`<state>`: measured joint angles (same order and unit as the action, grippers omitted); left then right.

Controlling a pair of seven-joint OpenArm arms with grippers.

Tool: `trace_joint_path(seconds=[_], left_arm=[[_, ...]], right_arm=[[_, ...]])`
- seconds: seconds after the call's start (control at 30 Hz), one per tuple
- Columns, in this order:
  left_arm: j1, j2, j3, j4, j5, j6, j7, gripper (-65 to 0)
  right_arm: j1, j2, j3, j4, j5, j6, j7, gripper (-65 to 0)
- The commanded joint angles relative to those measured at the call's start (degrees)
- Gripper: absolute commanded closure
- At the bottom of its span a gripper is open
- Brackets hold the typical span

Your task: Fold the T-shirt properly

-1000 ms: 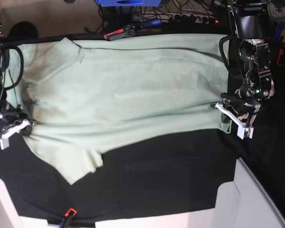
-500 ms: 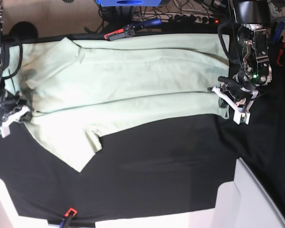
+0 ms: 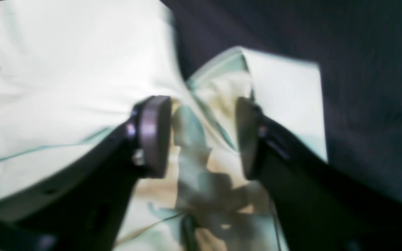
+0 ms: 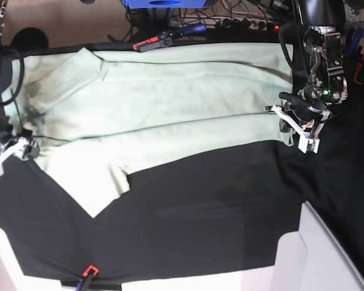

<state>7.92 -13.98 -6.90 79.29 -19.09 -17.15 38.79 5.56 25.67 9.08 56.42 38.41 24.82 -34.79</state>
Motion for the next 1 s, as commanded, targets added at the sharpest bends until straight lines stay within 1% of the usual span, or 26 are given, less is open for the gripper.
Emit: trace_joint_path(seconds=[0.0,0.07,0.13,0.17,0.27,0.33,0.4,0.47,0.6,0.77,0.87,0.97], left_arm=[[-0.85,-0.92,-0.44,1.46,-0.20,-0.04,0.64,-7.2],[-0.93,-0.92,-0.53,3.48,-0.12,-0.04,2.49,-19.7],[-0.85,-1.01,-0.53,5.94,-0.03,-0.04,2.67,-26.4],[-0.85,-1.01,-0.53,6.91,-0.03,-0.04,2.75,-28.0],[-1.37,-0.84,-3.26,8.05,-0.03,-0.04,3.63,-27.9],[-3.04,-0.75,-4.23,7.88,0.06,-0.04,4.60,-27.9],[-3.57,-0.66,-4.84,7.88,0.06,-0.04,5.04,-27.9],[-3.66,-0.66,-4.93,8.14,0.06,-0.04,5.04,-27.9],[-3.40,-0.66,-4.93,8.05,0.06,-0.04,5.04,-27.9],[-3.31,-0.84,-4.93,7.88,0.06,-0.04,4.95,-27.9],[-3.31,-0.92,-4.93,7.88,0.06,-0.04,4.95,-27.9],[-3.31,-1.01,-4.93,7.88,0.06,-0.04,4.95,-27.9]], right_arm=[[1.07,1.45,1.34,3.22,0.66,0.19,-0.07,-34.7],[1.07,1.45,2.74,6.92,0.66,0.10,-2.97,-35.7],[1.51,1.45,3.45,8.76,0.66,0.10,-4.91,-35.7],[2.48,1.45,3.53,9.03,0.66,0.10,-5.35,-35.7],[5.82,1.45,3.27,5.60,-0.92,0.10,-5.26,-36.4],[9.95,1.27,3.01,0.59,-4.61,0.10,-5.17,-40.5],[13.82,0.22,0.72,-5.21,-8.66,0.19,-4.47,-43.2],[17.16,-0.31,-1.57,-9.96,-12.35,0.28,-1.92,-44.0],[22.70,-2.15,-5.08,-20.51,-16.83,0.28,3.18,-44.1],[28.42,-3.82,-7.63,-32.29,-20.35,0.28,8.46,-44.1],[29.03,-4.53,-8.95,-34.14,-20.88,0.28,11.18,-44.1],[29.03,-4.62,-9.57,-34.31,-20.88,0.10,11.71,-44.1]])
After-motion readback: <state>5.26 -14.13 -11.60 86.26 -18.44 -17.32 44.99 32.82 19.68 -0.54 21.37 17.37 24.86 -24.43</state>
